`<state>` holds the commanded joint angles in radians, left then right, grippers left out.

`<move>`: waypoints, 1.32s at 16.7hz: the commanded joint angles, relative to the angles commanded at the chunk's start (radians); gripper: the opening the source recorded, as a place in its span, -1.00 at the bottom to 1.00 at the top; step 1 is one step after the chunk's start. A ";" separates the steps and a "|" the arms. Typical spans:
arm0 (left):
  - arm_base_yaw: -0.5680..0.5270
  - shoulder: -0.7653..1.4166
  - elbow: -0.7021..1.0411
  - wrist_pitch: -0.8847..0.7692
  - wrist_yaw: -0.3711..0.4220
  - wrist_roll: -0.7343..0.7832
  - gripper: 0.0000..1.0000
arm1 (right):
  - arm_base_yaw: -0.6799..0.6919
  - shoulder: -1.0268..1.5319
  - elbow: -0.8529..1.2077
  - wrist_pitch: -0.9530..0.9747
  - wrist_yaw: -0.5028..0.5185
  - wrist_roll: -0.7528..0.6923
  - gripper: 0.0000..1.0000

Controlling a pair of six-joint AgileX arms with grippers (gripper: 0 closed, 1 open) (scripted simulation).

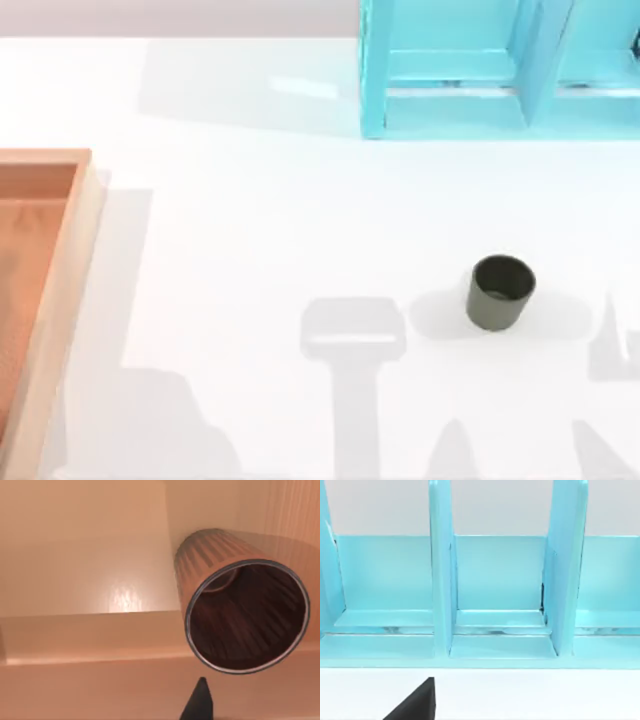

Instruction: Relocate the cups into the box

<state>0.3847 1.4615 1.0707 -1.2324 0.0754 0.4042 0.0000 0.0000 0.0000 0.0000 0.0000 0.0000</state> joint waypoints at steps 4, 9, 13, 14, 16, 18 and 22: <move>0.000 0.000 0.000 0.000 0.000 0.000 1.00 | 0.000 0.000 0.000 0.000 0.000 0.000 1.00; 0.000 0.000 0.000 0.000 0.000 0.000 1.00 | 0.000 0.000 0.000 0.000 0.000 0.000 1.00; -0.001 0.000 0.003 -0.003 0.000 0.000 1.00 | 0.000 0.000 0.000 0.000 0.000 0.000 1.00; -0.001 0.002 0.016 -0.017 0.000 0.000 1.00 | 0.000 0.000 0.000 0.000 0.000 0.000 1.00; 0.000 0.010 0.074 -0.075 0.001 -0.001 1.00 | 0.000 0.000 0.000 0.000 0.000 0.000 1.00; 0.001 0.021 0.169 -0.168 0.002 -0.001 1.00 | 0.000 0.000 0.000 0.000 0.000 0.000 1.00; -0.005 0.018 0.365 -0.347 0.002 -0.005 1.00 | 0.000 0.000 0.000 0.000 0.000 0.000 1.00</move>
<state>0.3795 1.4792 1.4357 -1.5798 0.0773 0.3990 0.0000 0.0000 0.0000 0.0000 0.0000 0.0000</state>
